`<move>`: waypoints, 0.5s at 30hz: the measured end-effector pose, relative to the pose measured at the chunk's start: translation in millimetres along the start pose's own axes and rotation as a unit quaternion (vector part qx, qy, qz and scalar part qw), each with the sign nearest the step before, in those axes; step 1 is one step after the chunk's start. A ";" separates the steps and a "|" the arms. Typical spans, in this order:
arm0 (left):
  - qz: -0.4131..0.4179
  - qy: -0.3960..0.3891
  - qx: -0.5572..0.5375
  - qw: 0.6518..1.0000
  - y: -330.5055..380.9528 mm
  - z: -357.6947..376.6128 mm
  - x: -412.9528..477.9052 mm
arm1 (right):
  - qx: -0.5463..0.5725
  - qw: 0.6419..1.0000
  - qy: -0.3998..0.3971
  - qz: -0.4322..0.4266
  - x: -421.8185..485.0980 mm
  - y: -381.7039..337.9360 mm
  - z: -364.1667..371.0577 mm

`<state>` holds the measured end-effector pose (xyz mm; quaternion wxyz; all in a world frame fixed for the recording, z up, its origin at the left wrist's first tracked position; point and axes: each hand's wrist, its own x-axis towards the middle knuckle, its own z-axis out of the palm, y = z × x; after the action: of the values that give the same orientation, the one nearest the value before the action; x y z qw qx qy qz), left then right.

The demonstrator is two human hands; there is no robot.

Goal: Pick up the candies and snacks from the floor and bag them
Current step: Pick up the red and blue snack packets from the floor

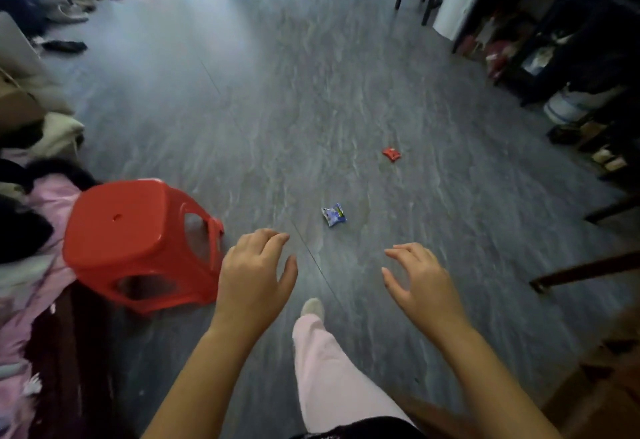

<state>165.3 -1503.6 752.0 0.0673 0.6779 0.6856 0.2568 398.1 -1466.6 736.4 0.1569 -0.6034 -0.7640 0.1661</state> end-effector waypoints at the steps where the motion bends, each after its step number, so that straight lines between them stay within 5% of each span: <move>1: 0.006 -0.002 0.006 1.000 -5.9 2.9 25.4 | 0.004 1.000 0.003 0.010 24.3 4.4 3.1; 15: -0.009 -0.042 0.007 0.999 -80.3 37.8 289.9 | 0.057 0.997 0.038 0.028 322.7 2.4 -0.2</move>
<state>89.2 -1210.2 758.1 0.0938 0.6819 0.6903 0.2230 328.5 -1151.6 748.2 0.2156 -0.6201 -0.7298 0.1907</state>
